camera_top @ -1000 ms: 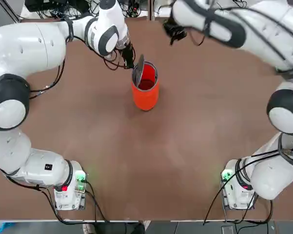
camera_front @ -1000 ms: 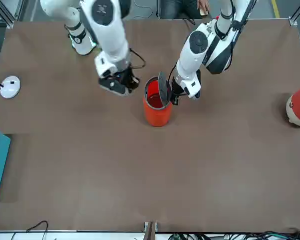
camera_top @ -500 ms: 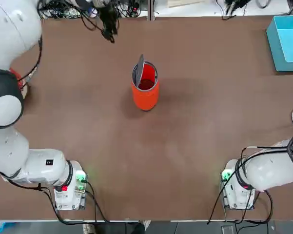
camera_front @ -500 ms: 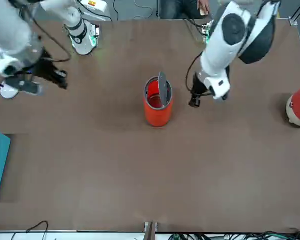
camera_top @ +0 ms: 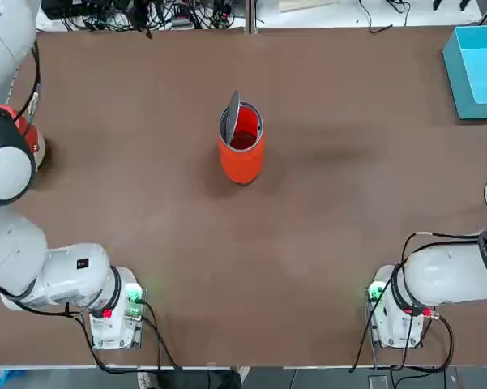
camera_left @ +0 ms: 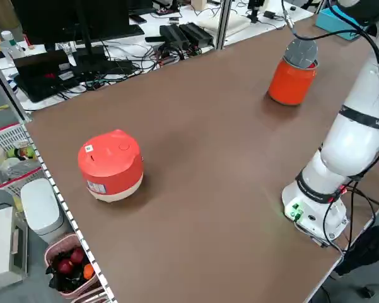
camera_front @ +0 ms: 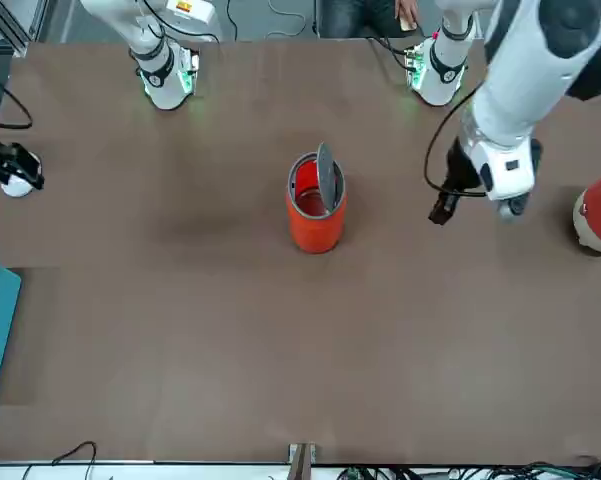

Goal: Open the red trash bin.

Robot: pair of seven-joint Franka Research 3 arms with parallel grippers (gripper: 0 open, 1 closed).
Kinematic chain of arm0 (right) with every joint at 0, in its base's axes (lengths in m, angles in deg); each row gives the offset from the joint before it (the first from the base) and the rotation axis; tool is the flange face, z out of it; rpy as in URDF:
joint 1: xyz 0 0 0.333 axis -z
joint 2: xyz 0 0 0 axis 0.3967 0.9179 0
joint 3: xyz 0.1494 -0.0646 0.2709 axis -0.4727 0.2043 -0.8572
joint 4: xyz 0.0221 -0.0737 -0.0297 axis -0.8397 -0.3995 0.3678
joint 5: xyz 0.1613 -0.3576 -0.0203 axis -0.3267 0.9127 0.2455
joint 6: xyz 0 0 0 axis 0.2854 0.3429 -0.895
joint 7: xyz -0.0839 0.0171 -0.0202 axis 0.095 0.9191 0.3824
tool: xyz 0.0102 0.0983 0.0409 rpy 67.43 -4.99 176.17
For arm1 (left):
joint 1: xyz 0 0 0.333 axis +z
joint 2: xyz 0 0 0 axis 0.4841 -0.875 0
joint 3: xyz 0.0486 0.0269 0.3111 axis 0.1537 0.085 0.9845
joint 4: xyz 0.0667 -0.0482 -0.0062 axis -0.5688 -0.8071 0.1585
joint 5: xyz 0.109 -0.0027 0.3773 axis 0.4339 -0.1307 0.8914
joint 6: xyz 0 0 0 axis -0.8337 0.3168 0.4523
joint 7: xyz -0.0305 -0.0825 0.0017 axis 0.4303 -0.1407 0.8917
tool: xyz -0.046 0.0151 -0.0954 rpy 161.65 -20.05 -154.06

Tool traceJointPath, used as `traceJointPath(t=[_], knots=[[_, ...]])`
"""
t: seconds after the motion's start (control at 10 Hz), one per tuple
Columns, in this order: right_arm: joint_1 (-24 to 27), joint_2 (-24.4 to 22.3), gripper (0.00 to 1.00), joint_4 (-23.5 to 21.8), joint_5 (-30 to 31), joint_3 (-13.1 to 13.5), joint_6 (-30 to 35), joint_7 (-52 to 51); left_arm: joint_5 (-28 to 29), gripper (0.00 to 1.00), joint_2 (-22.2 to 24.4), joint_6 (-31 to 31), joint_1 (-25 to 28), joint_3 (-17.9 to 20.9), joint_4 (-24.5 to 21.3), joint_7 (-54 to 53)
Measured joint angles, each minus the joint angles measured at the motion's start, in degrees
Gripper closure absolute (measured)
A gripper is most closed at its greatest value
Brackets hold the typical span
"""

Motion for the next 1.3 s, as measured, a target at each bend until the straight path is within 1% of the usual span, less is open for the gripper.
traceJointPath(t=[0.1, 0.2, 0.3, 0.4, 0.5, 0.7, 0.8, 0.9, 1.1, 1.3], knots=[[1.4, 0.0, 0.00, 0.2, 0.0, 0.0, -0.3, -1.3, 0.0, 0.32, 0.4, -0.6, 0.1, 2.8, 1.0, -5.1], [1.8, 0.0, 0.00, 0.3, 0.0, -0.1, -0.6, -1.8, 0.0, 0.19, 1.1, -1.7, -1.1, 7.1, 1.6, -12.2], [1.8, 0.0, 0.00, 0.3, 0.0, -0.3, -0.7, -1.8, -0.1, 0.10, 2.2, -4.0, -2.4, 11.3, 1.8, -20.6], [1.8, 0.0, 0.00, 0.3, 0.0, -0.6, -0.7, -1.8, -0.1, 0.07, 3.1, -6.4, -3.2, 13.8, 1.8, -29.4], [1.8, 0.0, 0.00, 0.3, -0.1, -0.8, -0.7, -1.8, -0.1, 0.00, 3.9, -8.4, -3.5, 15.2, 1.8, -38.7], [2.8, 0.0, 0.00, 0.3, -0.1, -1.5, -0.6, -1.8, -0.1, 0.00, 5.4, -10.5, -3.6, 16.6, 1.8, -55.0], [4.1, 0.0, 0.00, 0.3, -0.1, -2.6, -0.6, -1.8, -0.1, 0.00, 5.8, -11.2, -3.6, 16.8, 1.8, -59.3], [4.9, 0.0, 0.00, 0.3, -0.1, -3.4, -0.6, -1.8, -0.1, 0.00, 5.9, -11.9, -3.8, 16.8, 1.8, -61.9], [5.1, 0.0, 0.00, 0.3, -0.1, -3.8, -0.6, -1.8, -0.2, 0.00, 5.9, -12.4, -4.0, 16.5, 1.8, -66.8], [5.1, 0.0, 0.00, 0.3, -0.1, -3.9, -0.6, -1.8, -0.2, 0.00, 5.9, -12.4, -4.0, 16.5, 1.8, -67.8]])
